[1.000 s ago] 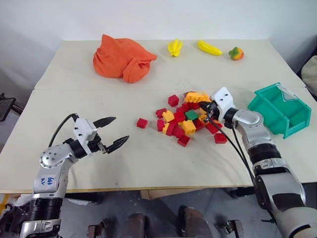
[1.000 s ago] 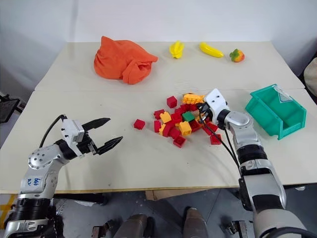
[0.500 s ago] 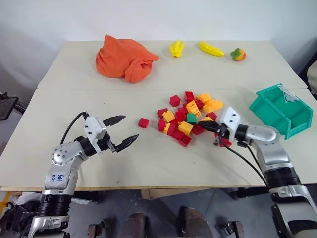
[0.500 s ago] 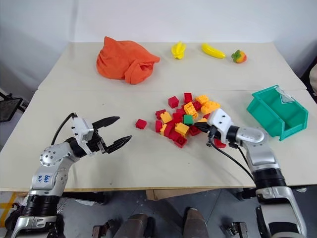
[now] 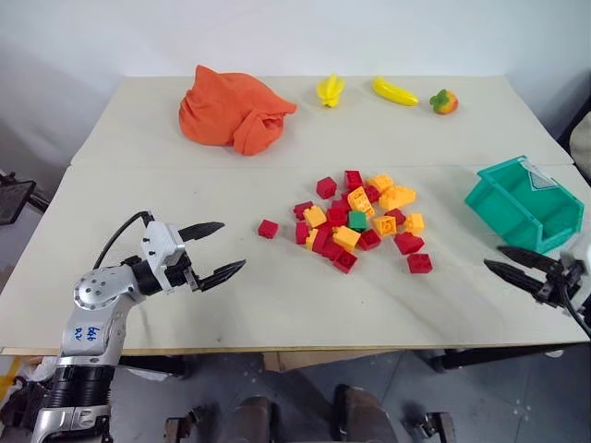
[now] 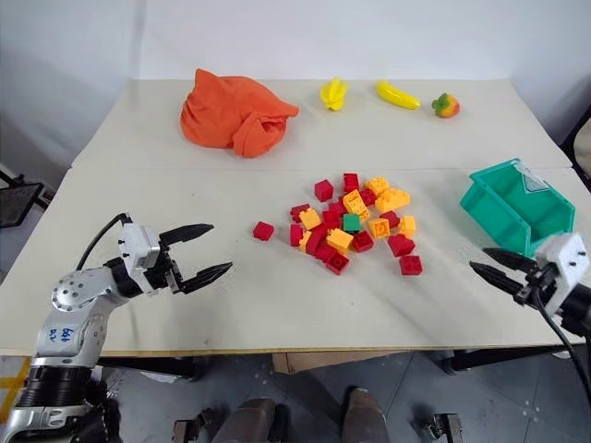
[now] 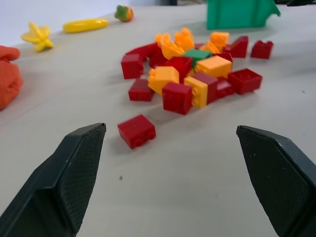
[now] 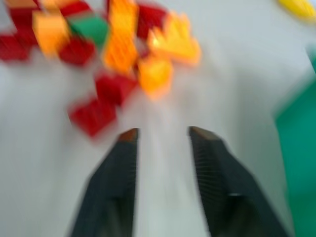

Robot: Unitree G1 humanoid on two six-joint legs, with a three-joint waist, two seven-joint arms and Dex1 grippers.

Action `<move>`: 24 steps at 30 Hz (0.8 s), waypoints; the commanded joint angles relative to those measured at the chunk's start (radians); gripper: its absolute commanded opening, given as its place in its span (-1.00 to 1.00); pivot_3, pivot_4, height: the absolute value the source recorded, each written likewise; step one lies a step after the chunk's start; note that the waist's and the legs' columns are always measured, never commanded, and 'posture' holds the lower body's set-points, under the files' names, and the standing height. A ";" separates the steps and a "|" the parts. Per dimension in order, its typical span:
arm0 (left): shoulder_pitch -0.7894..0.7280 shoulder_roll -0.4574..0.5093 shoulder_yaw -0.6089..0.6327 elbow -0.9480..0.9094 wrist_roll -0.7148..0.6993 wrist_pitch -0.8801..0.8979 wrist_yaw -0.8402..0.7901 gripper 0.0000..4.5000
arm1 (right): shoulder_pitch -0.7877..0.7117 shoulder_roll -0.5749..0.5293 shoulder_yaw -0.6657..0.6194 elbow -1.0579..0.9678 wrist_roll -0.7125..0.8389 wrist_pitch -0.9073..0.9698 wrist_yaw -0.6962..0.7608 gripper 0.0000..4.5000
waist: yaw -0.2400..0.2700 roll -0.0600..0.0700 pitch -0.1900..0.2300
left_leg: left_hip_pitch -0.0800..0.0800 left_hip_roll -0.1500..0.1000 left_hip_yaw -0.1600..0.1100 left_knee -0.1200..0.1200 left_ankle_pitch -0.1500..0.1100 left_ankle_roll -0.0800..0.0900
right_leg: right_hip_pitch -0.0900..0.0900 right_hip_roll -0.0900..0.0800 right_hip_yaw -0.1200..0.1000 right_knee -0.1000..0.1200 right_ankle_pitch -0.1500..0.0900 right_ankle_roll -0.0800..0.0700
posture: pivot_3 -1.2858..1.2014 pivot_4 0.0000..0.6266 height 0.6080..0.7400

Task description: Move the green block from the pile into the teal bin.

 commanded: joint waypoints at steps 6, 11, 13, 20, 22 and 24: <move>-0.043 0.002 -0.035 -0.034 -0.024 0.003 -0.070 1.00 | -0.192 0.006 0.192 -0.140 -0.010 0.120 0.011 0.99 | -0.020 0.000 0.000 | 0.002 0.002 0.002 0.000 0.000 0.000 | 0.000 0.001 0.000 0.001 0.000 0.000 | 0.03 -0.52 1.00; -0.066 -0.021 -0.052 -0.041 -0.025 0.007 -0.061 1.00 | -0.488 0.091 0.421 -0.082 -0.095 0.252 -0.006 0.99 | -0.013 0.000 0.000 | 0.000 0.003 0.002 0.001 0.000 -0.001 | -0.002 0.001 0.000 0.002 0.001 -0.001 | 0.03 -0.52 1.00; -0.072 -0.031 -0.054 -0.043 -0.025 0.015 -0.053 1.00 | -0.599 0.131 0.504 0.004 -0.152 0.280 0.004 0.99 | -0.010 0.000 0.000 | -0.001 0.002 0.001 0.001 0.000 -0.001 | -0.003 0.000 0.000 0.001 0.001 -0.001 | 0.03 -0.52 1.00; -0.057 -0.049 -0.055 -0.072 -0.021 0.023 -0.024 1.00 | -0.882 0.260 0.668 0.395 -0.338 0.179 0.015 0.99 | -0.015 0.000 0.000 | -0.004 0.000 -0.003 0.000 0.000 -0.001 | -0.005 0.000 -0.003 0.001 0.001 -0.001 | 0.03 -0.52 1.00; -0.046 -0.048 -0.049 -0.083 -0.023 0.026 -0.015 1.00 | -0.923 0.277 0.675 0.473 -0.365 0.130 0.012 0.99 | -0.019 0.000 0.000 | -0.004 0.000 -0.003 0.000 0.000 -0.001 | -0.006 0.000 -0.004 0.001 0.001 -0.001 | 0.03 -0.52 1.00; -0.028 -0.044 -0.043 -0.097 -0.024 0.030 -0.009 1.00 | -0.959 0.290 0.683 0.538 -0.381 0.105 0.044 0.99 | -0.018 0.000 0.000 | -0.004 0.001 -0.004 0.000 0.000 -0.001 | -0.005 0.000 -0.004 0.001 0.001 -0.001 | 0.03 -0.52 1.00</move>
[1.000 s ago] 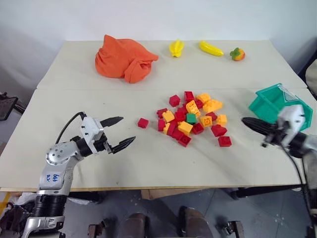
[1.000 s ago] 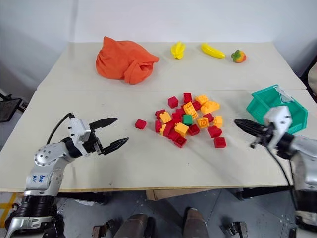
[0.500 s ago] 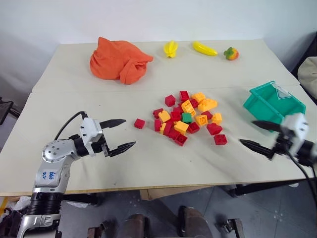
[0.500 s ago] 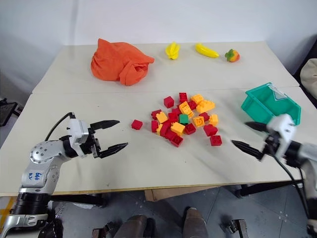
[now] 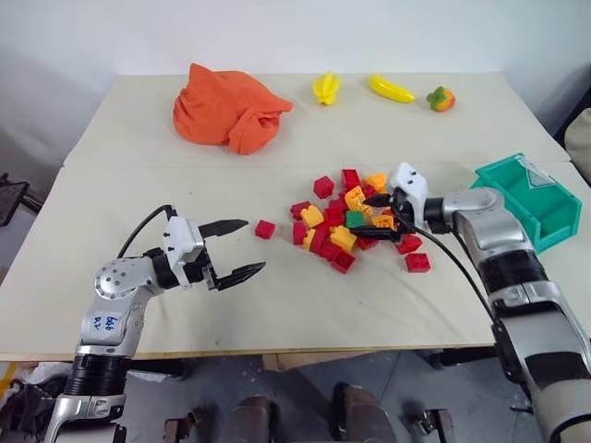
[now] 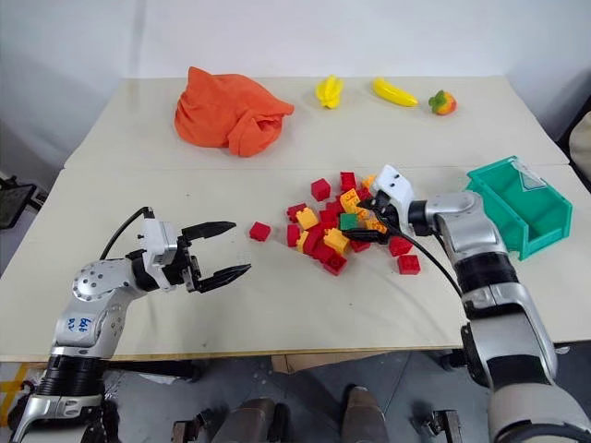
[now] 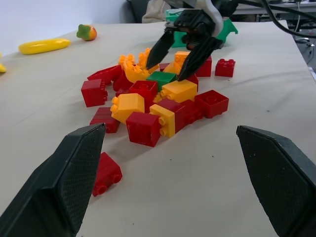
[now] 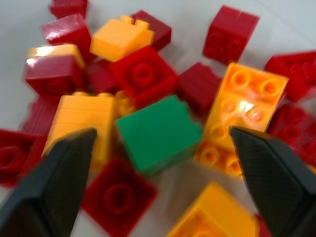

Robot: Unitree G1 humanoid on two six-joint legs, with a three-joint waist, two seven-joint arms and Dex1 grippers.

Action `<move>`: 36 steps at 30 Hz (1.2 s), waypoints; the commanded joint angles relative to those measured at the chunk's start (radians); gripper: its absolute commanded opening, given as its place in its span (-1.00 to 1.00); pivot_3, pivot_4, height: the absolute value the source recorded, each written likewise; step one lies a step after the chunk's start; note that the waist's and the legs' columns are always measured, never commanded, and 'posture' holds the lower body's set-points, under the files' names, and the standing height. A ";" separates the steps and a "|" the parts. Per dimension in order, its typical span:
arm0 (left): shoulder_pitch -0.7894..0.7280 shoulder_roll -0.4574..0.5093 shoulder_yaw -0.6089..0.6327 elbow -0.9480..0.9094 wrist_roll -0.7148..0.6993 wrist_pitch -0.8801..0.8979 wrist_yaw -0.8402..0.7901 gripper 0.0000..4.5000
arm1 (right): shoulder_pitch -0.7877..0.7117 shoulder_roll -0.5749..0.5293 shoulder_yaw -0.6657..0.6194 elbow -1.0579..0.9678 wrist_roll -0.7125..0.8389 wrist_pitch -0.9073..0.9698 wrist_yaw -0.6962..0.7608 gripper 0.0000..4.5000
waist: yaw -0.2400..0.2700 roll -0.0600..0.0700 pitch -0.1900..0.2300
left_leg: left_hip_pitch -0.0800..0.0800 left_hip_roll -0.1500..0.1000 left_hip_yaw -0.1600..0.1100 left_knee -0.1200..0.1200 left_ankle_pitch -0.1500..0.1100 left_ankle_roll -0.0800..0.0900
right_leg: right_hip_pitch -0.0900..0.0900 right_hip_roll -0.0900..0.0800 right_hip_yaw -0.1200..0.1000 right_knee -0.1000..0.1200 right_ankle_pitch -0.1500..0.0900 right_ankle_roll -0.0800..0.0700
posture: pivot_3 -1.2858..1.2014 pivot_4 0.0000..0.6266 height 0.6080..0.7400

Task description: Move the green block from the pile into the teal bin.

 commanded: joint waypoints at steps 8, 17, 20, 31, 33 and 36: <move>0.050 0.009 0.031 -0.075 -0.020 0.010 0.030 1.00 | -0.107 0.035 0.025 0.241 -0.088 -0.125 0.150 0.99 | -0.009 0.000 0.000 | 0.000 0.000 0.000 0.001 0.000 0.000 | 0.001 0.000 0.000 0.000 0.000 0.000 | 0.03 -0.52 1.00; 0.043 0.006 0.025 -0.074 -0.017 0.007 0.039 1.00 | -0.140 0.060 0.000 0.303 -0.109 -0.206 0.159 0.16 | -0.023 0.000 0.000 | 0.000 0.000 -0.001 0.000 0.000 0.000 | 0.001 0.000 0.000 0.000 0.000 0.000 | 0.03 -0.52 1.00; 0.043 0.004 0.021 -0.071 -0.016 0.003 0.039 1.00 | -0.136 0.063 -0.044 0.299 -0.087 -0.231 0.104 -0.09 | -0.022 0.000 0.000 | 0.000 0.000 -0.001 0.001 0.000 0.000 | 0.001 0.000 0.000 0.001 0.000 0.000 | 0.03 -0.52 1.00; -0.010 -0.039 -0.018 -0.038 -0.012 0.000 0.027 1.00 | 0.089 -0.089 -0.263 -0.046 0.108 -0.130 0.143 -0.09 | -0.019 0.000 0.000 | -0.001 0.000 -0.002 0.001 0.000 -0.001 | 0.001 0.000 -0.001 0.000 0.000 0.000 | 0.03 -0.52 1.00; -0.025 -0.049 -0.027 -0.026 -0.015 0.001 0.023 1.00 | 0.149 -0.123 -0.294 -0.129 0.133 -0.103 0.136 -0.09 | -0.016 0.000 0.000 | -0.001 0.000 -0.001 0.001 0.000 -0.001 | 0.001 0.000 -0.001 0.000 0.000 0.000 | 0.03 -0.52 1.00; -0.040 -0.057 -0.040 -0.001 -0.005 -0.010 0.008 1.00 | 0.195 -0.139 -0.301 -0.206 0.150 -0.016 0.108 -0.09 | -0.016 0.000 0.000 | -0.001 0.000 0.000 0.001 0.000 -0.001 | 0.001 0.000 -0.001 0.000 0.000 0.000 | 0.03 -0.52 1.00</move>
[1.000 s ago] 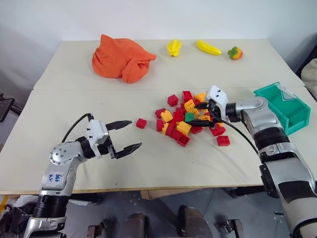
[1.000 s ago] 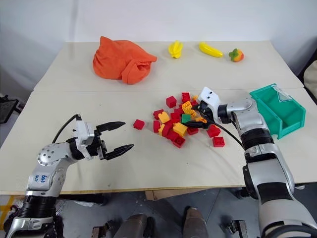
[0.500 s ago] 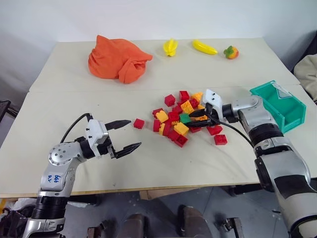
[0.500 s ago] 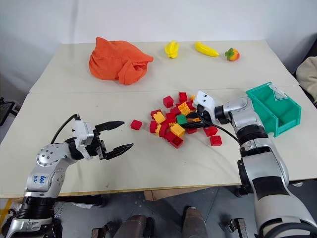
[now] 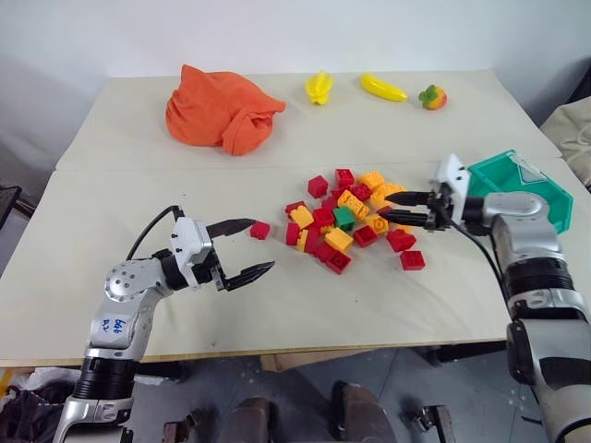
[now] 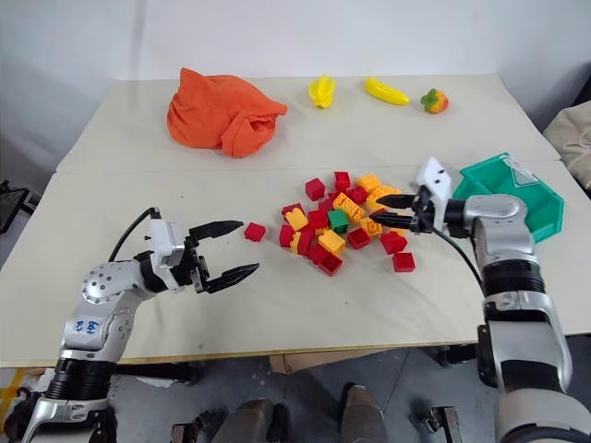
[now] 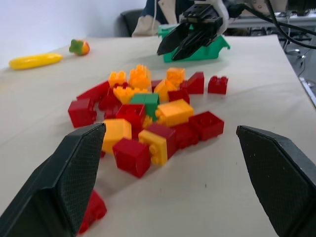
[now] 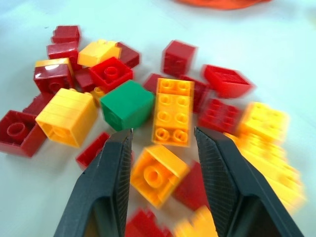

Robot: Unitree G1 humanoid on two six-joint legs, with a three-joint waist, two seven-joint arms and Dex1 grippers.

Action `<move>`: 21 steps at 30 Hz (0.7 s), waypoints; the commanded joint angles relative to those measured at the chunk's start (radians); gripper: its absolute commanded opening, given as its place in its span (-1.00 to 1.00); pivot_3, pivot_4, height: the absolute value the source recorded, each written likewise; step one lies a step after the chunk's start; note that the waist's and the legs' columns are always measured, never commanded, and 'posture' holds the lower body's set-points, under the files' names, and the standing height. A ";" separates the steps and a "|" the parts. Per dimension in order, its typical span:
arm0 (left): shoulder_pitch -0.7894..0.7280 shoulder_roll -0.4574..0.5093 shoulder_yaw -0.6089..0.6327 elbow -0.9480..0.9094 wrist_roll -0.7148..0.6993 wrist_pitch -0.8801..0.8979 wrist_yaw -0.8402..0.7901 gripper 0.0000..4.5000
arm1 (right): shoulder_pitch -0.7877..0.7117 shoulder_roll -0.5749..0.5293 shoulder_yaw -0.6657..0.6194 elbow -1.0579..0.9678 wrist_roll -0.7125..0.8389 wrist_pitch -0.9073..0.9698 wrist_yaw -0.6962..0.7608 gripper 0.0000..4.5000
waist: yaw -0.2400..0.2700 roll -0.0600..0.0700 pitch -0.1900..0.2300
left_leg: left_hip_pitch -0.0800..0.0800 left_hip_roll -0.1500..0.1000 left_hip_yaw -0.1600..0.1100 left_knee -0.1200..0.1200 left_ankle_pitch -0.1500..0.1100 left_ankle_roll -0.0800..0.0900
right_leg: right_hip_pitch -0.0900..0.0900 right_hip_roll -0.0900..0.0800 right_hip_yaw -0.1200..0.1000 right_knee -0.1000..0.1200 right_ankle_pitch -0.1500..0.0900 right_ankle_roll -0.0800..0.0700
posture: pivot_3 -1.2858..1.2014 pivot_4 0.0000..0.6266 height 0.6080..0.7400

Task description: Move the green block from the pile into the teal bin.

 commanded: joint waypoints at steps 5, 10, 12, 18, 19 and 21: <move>-0.047 -0.009 -0.015 0.052 0.004 -0.034 -0.025 1.00 | -0.005 0.028 0.053 -0.085 -0.027 0.063 -0.068 0.44 | -0.006 0.000 0.000 | 0.001 0.001 0.003 0.000 0.000 0.000 | 0.000 0.001 0.001 0.000 0.000 0.000 | 0.03 -0.52 1.00; -0.017 0.009 0.002 0.025 -0.001 -0.032 -0.019 1.00 | -0.130 0.095 0.161 0.079 -0.121 -0.040 -0.050 0.98 | -0.005 0.000 0.000 | 0.002 0.001 0.004 0.000 0.000 0.000 | -0.001 0.001 0.002 0.001 0.000 0.000 | 0.03 -0.52 1.00; 0.006 0.017 0.011 0.007 -0.002 -0.030 -0.010 1.00 | -0.187 0.123 0.192 0.166 -0.149 -0.082 -0.037 0.98 | -0.006 0.000 0.000 | 0.002 0.001 0.004 0.000 0.000 0.000 | -0.001 0.001 0.002 0.001 0.000 0.000 | 0.03 -0.52 1.00; 0.058 0.026 0.029 -0.047 -0.006 -0.018 0.026 1.00 | -0.319 0.188 0.257 0.379 -0.236 -0.213 -0.014 0.98 | -0.005 0.000 0.000 | 0.001 0.000 0.000 0.000 0.000 0.000 | 0.000 0.000 0.001 0.001 0.000 0.000 | 0.03 -0.52 1.00; 0.064 0.027 0.031 -0.054 -0.007 -0.017 0.032 1.00 | -0.338 0.195 0.264 0.409 -0.249 -0.231 -0.011 0.98 | -0.007 0.000 0.000 | 0.001 0.000 0.000 0.000 0.000 0.000 | 0.000 0.000 0.001 0.001 0.000 0.000 | 0.03 -0.52 1.00; 0.073 0.028 0.035 -0.063 -0.007 -0.015 0.042 1.00 | -0.370 0.208 0.279 0.465 -0.272 -0.267 0.004 0.98 | -0.007 0.000 0.000 | 0.001 0.000 0.000 0.000 0.000 0.000 | 0.000 0.000 0.001 0.001 0.000 0.000 | 0.03 -0.52 1.00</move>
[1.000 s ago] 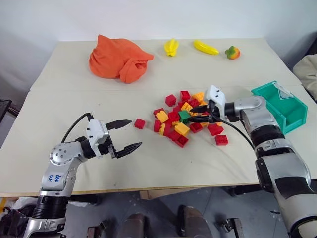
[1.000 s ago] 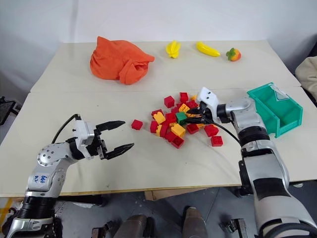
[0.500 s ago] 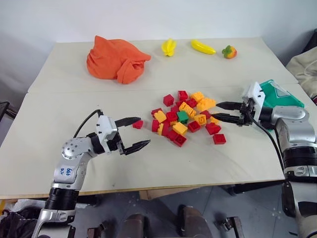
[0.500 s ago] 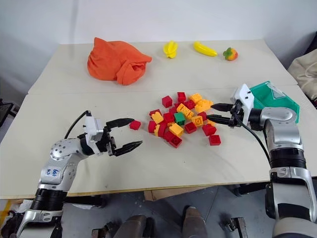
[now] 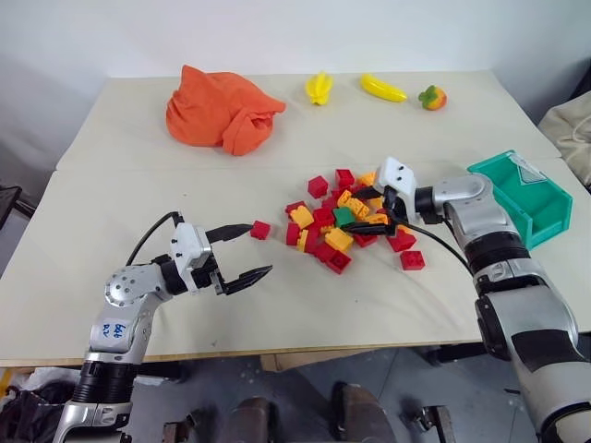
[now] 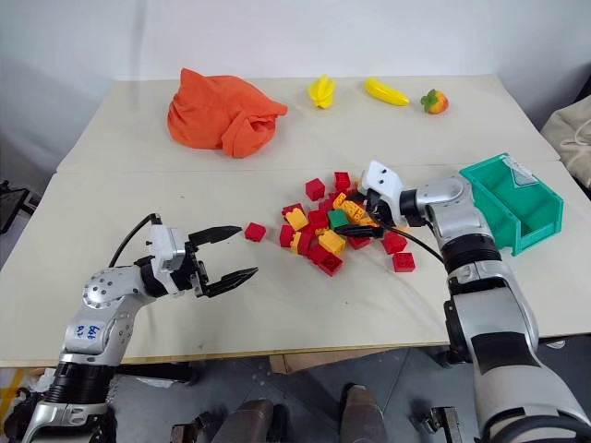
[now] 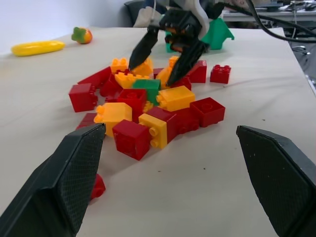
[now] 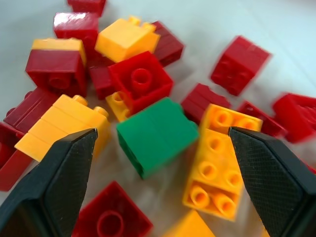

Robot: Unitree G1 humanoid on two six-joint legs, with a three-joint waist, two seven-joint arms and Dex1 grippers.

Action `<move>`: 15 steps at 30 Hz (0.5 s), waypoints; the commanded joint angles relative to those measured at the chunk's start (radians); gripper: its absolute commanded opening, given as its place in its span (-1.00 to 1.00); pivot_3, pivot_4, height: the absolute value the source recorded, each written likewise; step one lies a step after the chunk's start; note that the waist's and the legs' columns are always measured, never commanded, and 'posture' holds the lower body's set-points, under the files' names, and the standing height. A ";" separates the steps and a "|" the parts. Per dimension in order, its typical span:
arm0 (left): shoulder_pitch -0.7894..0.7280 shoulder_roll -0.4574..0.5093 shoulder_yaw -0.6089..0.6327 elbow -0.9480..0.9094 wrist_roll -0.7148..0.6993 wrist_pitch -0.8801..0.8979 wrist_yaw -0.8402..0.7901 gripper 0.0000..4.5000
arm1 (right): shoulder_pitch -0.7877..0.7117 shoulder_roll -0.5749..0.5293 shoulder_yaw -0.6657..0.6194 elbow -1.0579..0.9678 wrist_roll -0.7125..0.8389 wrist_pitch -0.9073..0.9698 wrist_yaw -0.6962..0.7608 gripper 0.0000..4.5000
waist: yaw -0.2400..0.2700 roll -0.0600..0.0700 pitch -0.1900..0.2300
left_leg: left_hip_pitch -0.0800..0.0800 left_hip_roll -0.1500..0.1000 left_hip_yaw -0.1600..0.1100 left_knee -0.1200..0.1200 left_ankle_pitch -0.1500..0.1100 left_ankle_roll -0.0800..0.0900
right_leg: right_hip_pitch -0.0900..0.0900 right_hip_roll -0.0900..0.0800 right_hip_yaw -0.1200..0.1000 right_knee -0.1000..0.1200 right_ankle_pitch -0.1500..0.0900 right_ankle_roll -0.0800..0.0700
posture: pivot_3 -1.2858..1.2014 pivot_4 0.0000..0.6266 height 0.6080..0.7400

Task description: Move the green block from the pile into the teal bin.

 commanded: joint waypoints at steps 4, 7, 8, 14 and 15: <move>0.024 0.010 0.030 -0.058 -0.012 0.002 0.032 1.00 | -0.088 0.014 0.047 0.138 -0.092 -0.143 0.053 0.98 | -0.002 0.000 0.000 | 0.000 0.000 0.000 0.000 0.000 0.000 | 0.000 0.000 0.000 0.000 0.000 0.000 | 0.03 -0.52 1.00; 0.030 0.012 0.035 -0.069 -0.014 0.005 0.044 1.00 | -0.117 0.024 0.062 0.184 -0.127 -0.190 0.067 0.98 | -0.002 0.000 0.000 | 0.000 0.000 0.000 0.000 0.000 0.000 | 0.000 0.000 0.000 0.000 0.000 0.000 | 0.03 -0.52 1.00; 0.032 0.012 0.036 -0.072 -0.014 0.007 0.047 1.00 | -0.124 0.026 0.068 0.194 -0.138 -0.211 0.075 0.98 | -0.002 0.000 0.000 | 0.000 0.000 0.000 0.000 0.000 0.000 | 0.000 0.000 0.000 0.000 0.000 0.000 | 0.03 -0.52 1.00; 0.045 0.011 0.041 -0.089 -0.013 0.011 0.063 1.00 | -0.171 0.072 0.059 0.244 -0.167 -0.190 0.054 0.46 | -0.008 0.000 0.000 | 0.000 0.001 0.000 0.000 0.000 0.000 | 0.000 0.000 0.000 0.000 0.000 0.000 | 0.03 -0.52 1.00; 0.046 0.011 0.041 -0.091 -0.013 0.011 0.065 1.00 | -0.174 0.076 0.059 0.248 -0.172 -0.189 0.046 0.30 | -0.009 0.000 0.000 | 0.000 0.001 0.000 0.000 0.000 -0.001 | 0.000 0.001 0.000 0.000 0.000 0.000 | 0.03 -0.52 1.00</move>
